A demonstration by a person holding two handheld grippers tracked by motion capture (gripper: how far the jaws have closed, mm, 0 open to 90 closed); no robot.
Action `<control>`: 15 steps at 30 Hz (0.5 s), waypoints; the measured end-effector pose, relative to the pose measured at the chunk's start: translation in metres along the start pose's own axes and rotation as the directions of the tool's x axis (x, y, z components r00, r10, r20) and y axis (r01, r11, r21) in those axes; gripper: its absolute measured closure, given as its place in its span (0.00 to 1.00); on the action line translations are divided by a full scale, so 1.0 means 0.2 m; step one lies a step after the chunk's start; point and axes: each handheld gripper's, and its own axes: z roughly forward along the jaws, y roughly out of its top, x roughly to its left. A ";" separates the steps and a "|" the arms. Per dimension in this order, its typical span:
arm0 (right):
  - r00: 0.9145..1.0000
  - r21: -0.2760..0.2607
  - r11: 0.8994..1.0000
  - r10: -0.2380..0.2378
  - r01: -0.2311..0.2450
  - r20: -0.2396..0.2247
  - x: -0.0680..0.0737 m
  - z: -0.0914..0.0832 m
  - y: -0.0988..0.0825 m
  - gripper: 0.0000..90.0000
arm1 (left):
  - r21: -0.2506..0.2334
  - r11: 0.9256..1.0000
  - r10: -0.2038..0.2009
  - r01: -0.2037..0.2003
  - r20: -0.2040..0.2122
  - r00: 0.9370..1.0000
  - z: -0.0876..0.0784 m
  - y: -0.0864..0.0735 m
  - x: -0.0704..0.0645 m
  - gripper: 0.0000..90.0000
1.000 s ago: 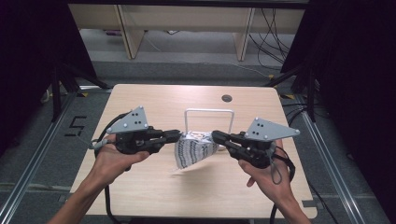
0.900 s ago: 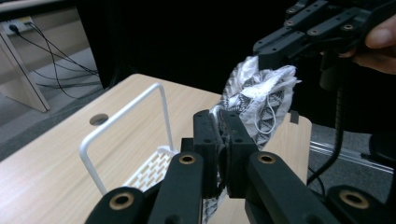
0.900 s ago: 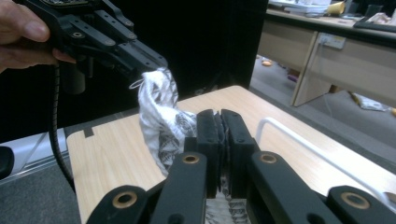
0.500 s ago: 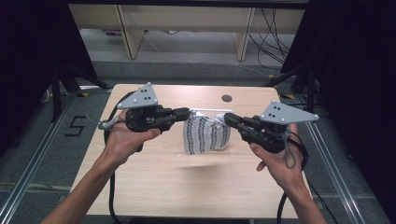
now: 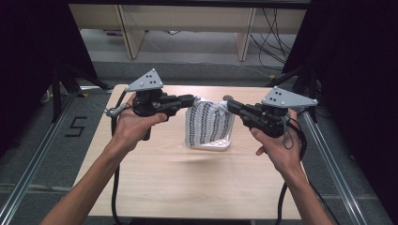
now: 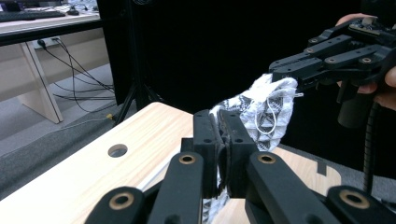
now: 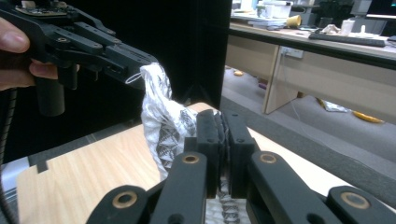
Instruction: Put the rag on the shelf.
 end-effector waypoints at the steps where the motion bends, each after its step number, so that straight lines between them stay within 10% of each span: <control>1: 1.000 0.001 1.000 0.011 -0.011 0.006 -0.01 0.00 0.00 0.97 | -0.002 1.000 -0.006 0.006 -0.004 1.000 0.01 0.01 0.01 0.96; 15: 0.996 0.012 0.999 0.037 -0.038 0.084 -0.20 0.13 0.07 0.97 | -0.007 0.999 -0.047 0.047 -0.067 0.997 0.15 0.08 0.16 0.95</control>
